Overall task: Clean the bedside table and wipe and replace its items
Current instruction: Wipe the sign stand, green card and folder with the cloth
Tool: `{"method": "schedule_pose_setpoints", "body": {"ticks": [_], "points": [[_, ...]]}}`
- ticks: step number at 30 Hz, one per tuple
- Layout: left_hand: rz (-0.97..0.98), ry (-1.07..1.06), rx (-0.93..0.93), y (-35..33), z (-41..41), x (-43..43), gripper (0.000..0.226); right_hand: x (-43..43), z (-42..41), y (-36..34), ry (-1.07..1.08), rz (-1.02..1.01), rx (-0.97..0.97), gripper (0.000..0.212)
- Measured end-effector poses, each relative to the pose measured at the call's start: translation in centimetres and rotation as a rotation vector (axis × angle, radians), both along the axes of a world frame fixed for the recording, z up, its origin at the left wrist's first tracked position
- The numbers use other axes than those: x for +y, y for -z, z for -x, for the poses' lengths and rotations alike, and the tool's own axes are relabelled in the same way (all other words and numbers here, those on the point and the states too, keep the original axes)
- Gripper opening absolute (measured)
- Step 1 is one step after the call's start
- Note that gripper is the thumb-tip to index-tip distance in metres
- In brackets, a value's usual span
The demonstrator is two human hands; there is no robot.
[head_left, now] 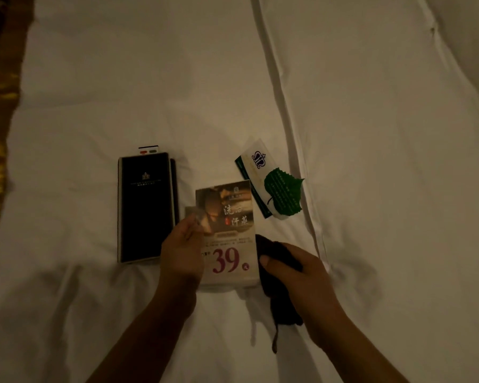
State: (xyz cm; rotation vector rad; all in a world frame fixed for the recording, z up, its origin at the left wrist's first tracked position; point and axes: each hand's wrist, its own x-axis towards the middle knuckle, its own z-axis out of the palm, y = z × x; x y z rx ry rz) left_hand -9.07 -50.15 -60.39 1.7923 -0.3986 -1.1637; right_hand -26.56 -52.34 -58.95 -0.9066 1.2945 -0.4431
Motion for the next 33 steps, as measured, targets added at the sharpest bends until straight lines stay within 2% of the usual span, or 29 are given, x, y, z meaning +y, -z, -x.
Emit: {"method": "schedule_pose_setpoints", "body": {"ticks": [2,4,6,9,11,12,14,17,19,22,24,26,28,30,33], "points": [[0.080,0.113,-0.052,-0.4,1.0,-0.2,0.023,-0.1,0.0,-0.4,0.018,0.064,-0.019,0.025],[0.137,0.253,-0.049,-0.4,1.8,-0.1,0.045,-0.3,-0.6,-0.6,0.026,0.106,-0.068,0.022],[0.161,0.312,0.074,0.1,2.2,0.3,0.070,-0.1,-1.4,-0.8,0.027,0.117,-0.147,0.018],[0.097,0.347,0.242,0.3,1.9,0.6,0.066,0.0,-2.2,-0.8,0.052,0.258,-0.141,0.018],[0.039,0.407,0.296,0.4,1.7,0.5,0.091,-0.5,-2.5,-1.0,0.093,0.353,-0.082,0.019],[0.028,0.440,0.348,0.4,1.6,0.5,0.091,-0.8,-2.6,-1.0,0.105,0.413,-0.043,0.020],[0.036,0.470,0.440,0.6,1.4,0.6,0.073,-1.7,-3.0,-1.1,0.103,0.560,0.075,0.022],[0.051,0.459,0.522,0.9,1.1,0.5,0.062,-2.7,-3.0,-0.7,0.114,0.556,0.207,0.023],[0.051,0.403,0.566,0.8,0.7,0.3,0.057,-2.5,-2.7,-0.5,0.021,0.517,0.272,0.023],[0.081,0.419,0.688,0.5,-0.3,-0.2,0.043,-0.8,-2.6,-1.2,-0.176,0.628,0.240,0.026],[0.088,0.421,0.750,-0.1,-0.7,-0.6,0.045,0.2,-2.4,-1.7,-0.257,0.681,0.228,0.031],[0.039,0.351,0.672,-0.3,-1.0,-1.1,0.063,0.8,-1.5,-1.9,-0.390,0.731,0.250,0.031],[0.048,0.333,0.568,-0.3,-1.2,-1.5,0.071,1.1,-0.6,-1.9,-0.589,0.793,0.296,0.030],[0.043,0.334,0.541,-0.3,-1.2,-1.6,0.070,0.8,-0.2,-1.3,-0.697,0.805,0.368,0.031],[0.027,0.348,0.633,0.2,-1.4,-0.9,0.060,-0.1,-0.4,-0.2,-0.675,0.792,0.604,0.033]]}}
